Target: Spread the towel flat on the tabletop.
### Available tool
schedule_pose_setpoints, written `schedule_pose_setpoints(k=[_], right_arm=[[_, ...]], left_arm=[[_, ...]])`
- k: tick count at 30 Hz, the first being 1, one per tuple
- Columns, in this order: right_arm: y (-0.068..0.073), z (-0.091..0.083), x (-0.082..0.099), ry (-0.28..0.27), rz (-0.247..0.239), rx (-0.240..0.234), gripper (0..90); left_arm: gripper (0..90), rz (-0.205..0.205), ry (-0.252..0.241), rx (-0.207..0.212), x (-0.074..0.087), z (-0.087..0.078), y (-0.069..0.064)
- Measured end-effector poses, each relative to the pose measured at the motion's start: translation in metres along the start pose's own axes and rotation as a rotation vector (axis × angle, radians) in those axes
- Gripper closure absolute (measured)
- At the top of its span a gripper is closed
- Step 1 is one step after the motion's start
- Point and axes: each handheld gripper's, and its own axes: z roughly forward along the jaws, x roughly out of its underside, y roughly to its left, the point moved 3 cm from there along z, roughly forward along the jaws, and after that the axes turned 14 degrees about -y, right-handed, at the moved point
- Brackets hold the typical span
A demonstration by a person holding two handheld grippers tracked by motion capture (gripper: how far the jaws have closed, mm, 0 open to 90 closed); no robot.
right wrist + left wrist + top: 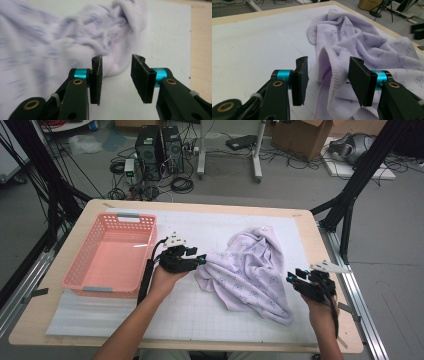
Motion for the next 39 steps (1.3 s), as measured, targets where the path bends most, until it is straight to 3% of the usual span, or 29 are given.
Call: schedule_pose_setpoints(k=[3, 5, 7, 9, 10, 13, 15, 19, 20, 22, 26, 30, 35, 37, 39], right_arm=[[-0.002, 0.043, 0.008, 0.073, -0.004, -0.014, 52.6], [0.003, 0.065, 0.013, 0.131, -0.021, -0.041, 54.5], [0.005, 0.077, 0.013, 0.137, -0.029, -0.056, 58.6], [0.003, 0.081, 0.01, 0.15, -0.05, -0.078, 72.4], [0.001, 0.08, 0.01, 0.148, -0.054, -0.081, 81.7], [-0.009, 0.073, 0.009, 0.151, -0.062, -0.056, 85.4], [-0.018, 0.064, 0.007, 0.112, -0.06, 0.015, 85.4], [-0.036, 0.039, 0.004, 0.029, -0.04, 0.206, 85.2], [-0.039, 0.036, 0.006, 0.023, -0.031, 0.221, 84.4], [-0.039, 0.035, 0.009, 0.028, -0.024, 0.214, 79.7], [-0.032, 0.03, 0.006, -0.024, -0.022, 0.203, 67.9], [-0.03, 0.024, 0.002, -0.059, 0.005, 0.168, 65.8], [-0.029, 0.024, 0.003, -0.059, 0.016, 0.132, 65.7], [-0.029, 0.024, 0.003, -0.059, 0.026, 0.121, 65.7], [-0.028, 0.024, 0.004, -0.058, 0.025, 0.111, 65.7]], left_arm=[[50.5, -0.01, 0.012, 0.003, 0.001, 0.008, 0.004], [50.4, 0.0, 0.023, -0.001, 0.002, 0.013, 0.007], [50.3, 0.021, 0.034, -0.011, 0.003, 0.017, 0.01], [50.0, 0.016, 0.041, -0.017, 0.001, 0.02, 0.013], [49.8, 0.011, 0.038, -0.02, -0.001, 0.022, 0.015], [49.8, 0.006, 0.04, -0.017, -0.006, 0.027, 0.017], [49.8, 0.005, 0.047, -0.015, -0.009, 0.033, 0.017], [49.8, 0.031, 0.091, 0.002, -0.008, 0.049, 0.012], [49.6, 0.048, 0.098, 0.013, -0.007, 0.054, 0.01], [48.9, 0.044, 0.13, 0.021, -0.006, 0.064, 0.008], [43.1, 0.05, 0.207, 0.032, 0.0, 0.087, 0.004], [39.7, 0.037, 0.268, 0.066, 0.013, 0.111, -0.006], [39.7, 0.045, 0.329, 0.123, 0.028, 0.129, -0.023], [41.6, 0.058, 0.331, 0.132, 0.031, 0.13, -0.025], [55.4, 0.043, 0.333, 0.168, 0.031, 0.129, -0.024]])
